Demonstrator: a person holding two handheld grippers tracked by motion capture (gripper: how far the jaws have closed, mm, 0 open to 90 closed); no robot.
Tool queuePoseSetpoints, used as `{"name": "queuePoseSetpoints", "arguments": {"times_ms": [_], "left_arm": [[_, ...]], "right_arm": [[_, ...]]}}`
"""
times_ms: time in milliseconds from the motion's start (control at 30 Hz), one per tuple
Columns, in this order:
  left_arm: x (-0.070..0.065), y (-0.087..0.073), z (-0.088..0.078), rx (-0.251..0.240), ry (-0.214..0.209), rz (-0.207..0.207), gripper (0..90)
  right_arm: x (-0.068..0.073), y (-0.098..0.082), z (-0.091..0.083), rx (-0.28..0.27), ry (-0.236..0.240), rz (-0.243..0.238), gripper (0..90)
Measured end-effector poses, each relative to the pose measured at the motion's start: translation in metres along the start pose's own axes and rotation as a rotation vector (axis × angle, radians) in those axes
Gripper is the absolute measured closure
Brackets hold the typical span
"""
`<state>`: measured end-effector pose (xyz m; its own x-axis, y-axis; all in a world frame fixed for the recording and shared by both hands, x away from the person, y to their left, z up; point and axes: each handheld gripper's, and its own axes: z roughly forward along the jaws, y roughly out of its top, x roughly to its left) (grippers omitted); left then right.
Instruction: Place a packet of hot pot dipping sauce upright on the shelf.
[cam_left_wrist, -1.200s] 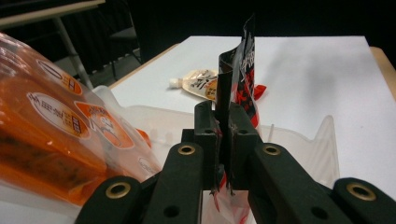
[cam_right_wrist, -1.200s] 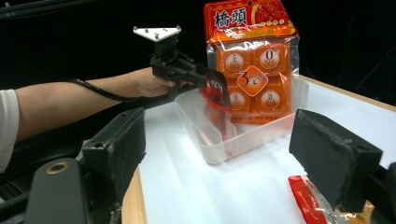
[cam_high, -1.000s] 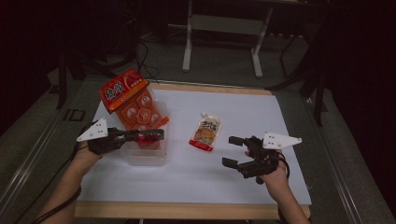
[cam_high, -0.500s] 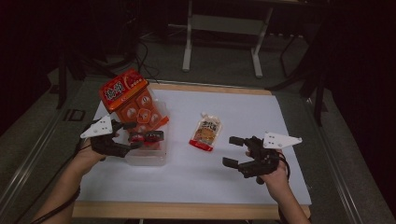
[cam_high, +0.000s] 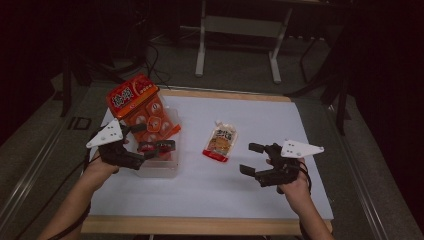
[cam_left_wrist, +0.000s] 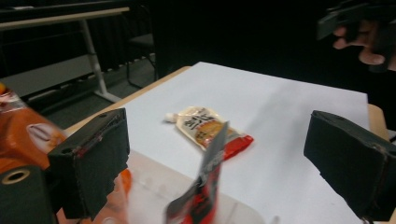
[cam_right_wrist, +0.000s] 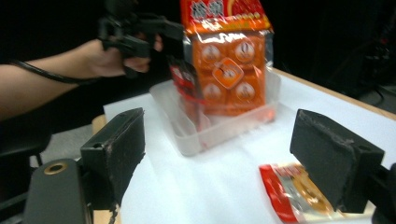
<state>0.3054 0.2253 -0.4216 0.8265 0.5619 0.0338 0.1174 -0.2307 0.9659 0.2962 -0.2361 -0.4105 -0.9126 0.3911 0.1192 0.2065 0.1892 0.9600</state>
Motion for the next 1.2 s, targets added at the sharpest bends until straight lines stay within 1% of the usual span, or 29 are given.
{"name": "queuePoseSetpoints", "arguments": {"times_ms": [67,100,133,200,233,267,300,333,367,400,467,500,533,567,600,633,667,733,767,800,833,900,933,967,1000,1033,1067,1100,1200], "left_arm": [[-0.005,0.003,0.001,0.008,-0.012,-0.006,7.1],[-0.01,0.005,0.003,0.017,-0.024,-0.017,7.1],[-0.01,0.005,0.003,0.017,-0.024,-0.017,7.0],[-0.017,0.007,0.004,0.014,-0.027,-0.005,6.7],[-0.022,0.008,0.005,-0.002,-0.043,-0.007,6.7],[-0.022,0.008,0.005,-0.002,-0.043,-0.007,6.7],[-0.027,0.009,0.006,-0.011,-0.05,0.0,6.7],[-0.027,0.009,0.006,-0.011,-0.05,0.0,6.6],[-0.033,0.01,0.008,-0.016,-0.063,-0.003,6.7],[-0.033,0.01,0.008,-0.016,-0.063,-0.003,6.6],[-0.04,0.011,0.01,-0.023,-0.075,-0.009,6.7],[-0.043,0.011,0.011,-0.034,-0.082,-0.019,6.7],[-0.047,0.011,0.013,-0.036,-0.089,-0.024,6.6],[-0.054,0.011,0.015,-0.029,-0.097,-0.012,6.2],[-0.054,0.011,0.015,-0.029,-0.097,-0.012,6.2],[-0.061,0.011,0.017,-0.025,-0.105,-0.002,6.2],[-0.061,0.011,0.017,-0.025,-0.105,-0.002,6.2],[-0.075,0.011,0.021,-0.028,-0.128,-0.006,6.2],[-0.075,0.011,0.021,-0.028,-0.128,-0.006,6.2],[-0.082,0.012,0.022,-0.034,-0.142,-0.009,6.2],[-0.082,0.012,0.022,-0.034,-0.142,-0.009,6.2],[-0.09,0.012,0.024,-0.029,-0.146,-0.008,6.2],[-0.09,0.012,0.024,-0.029,-0.146,-0.008,6.2],[-0.097,0.01,0.027,-0.005,-0.143,-0.004,6.2],[-0.097,0.01,0.027,-0.005,-0.143,-0.004,6.2],[-0.102,0.007,0.029,-0.01,-0.159,0.003,6.2],[-0.102,0.007,0.029,-0.01,-0.159,0.003,6.2],[-0.106,0.004,0.031,-0.009,-0.178,-0.005,6.2],[-0.111,0.001,0.034,-0.009,-0.177,0.007,6.2]], "right_arm": [[-0.001,0.0,0.0,0.004,-0.025,-0.002,17.7],[-0.004,0.001,0.0,0.01,-0.037,0.013,17.2],[-0.004,0.001,0.0,0.01,-0.037,0.013,17.2],[-0.006,0.002,-0.001,0.01,-0.067,0.018,15.5],[-0.009,0.003,-0.001,0.011,-0.07,0.034,14.3],[-0.009,0.003,-0.001,0.011,-0.07,0.034,14.3],[-0.011,0.003,-0.001,0.021,-0.083,0.032,14.3],[-0.011,0.003,-0.001,0.021,-0.083,0.032,14.3],[-0.014,0.003,0.0,0.023,-0.094,0.038,14.2],[-0.014,0.003,0.0,0.023,-0.094,0.038,14.2],[-0.018,0.003,0.001,0.036,-0.095,0.048,13.7],[-0.019,0.003,0.001,0.037,-0.106,0.049,13.7],[-0.021,0.003,0.001,0.035,-0.105,0.058,13.7],[-0.024,0.002,0.0,0.03,-0.107,0.069,13.7],[-0.024,0.002,0.0,0.03,-0.107,0.069,13.7],[-0.025,0.002,0.0,0.031,-0.115,0.07,13.7],[-0.025,0.002,0.0,0.031,-0.115,0.07,13.7],[-0.03,-0.001,0.002,0.039,-0.122,0.083,13.7],[-0.03,-0.001,0.002,0.039,-0.122,0.083,13.7],[-0.032,-0.002,0.002,0.046,-0.136,0.083,13.8],[-0.032,-0.002,0.002,0.046,-0.136,0.083,13.8],[-0.034,-0.002,0.002,0.05,-0.148,0.078,13.8],[-0.034,-0.002,0.002,0.05,-0.148,0.078,13.8],[-0.037,-0.003,0.003,0.047,-0.168,0.057,14.1],[-0.037,-0.003,0.003,0.047,-0.168,0.057,14.1],[-0.04,-0.004,0.004,0.054,-0.189,0.038,14.2],[-0.04,-0.004,0.004,0.054,-0.189,0.038,14.2],[-0.043,-0.005,0.006,0.043,-0.189,0.031,14.2],[-0.045,-0.005,0.008,0.046,-0.201,0.023,14.4]]}}
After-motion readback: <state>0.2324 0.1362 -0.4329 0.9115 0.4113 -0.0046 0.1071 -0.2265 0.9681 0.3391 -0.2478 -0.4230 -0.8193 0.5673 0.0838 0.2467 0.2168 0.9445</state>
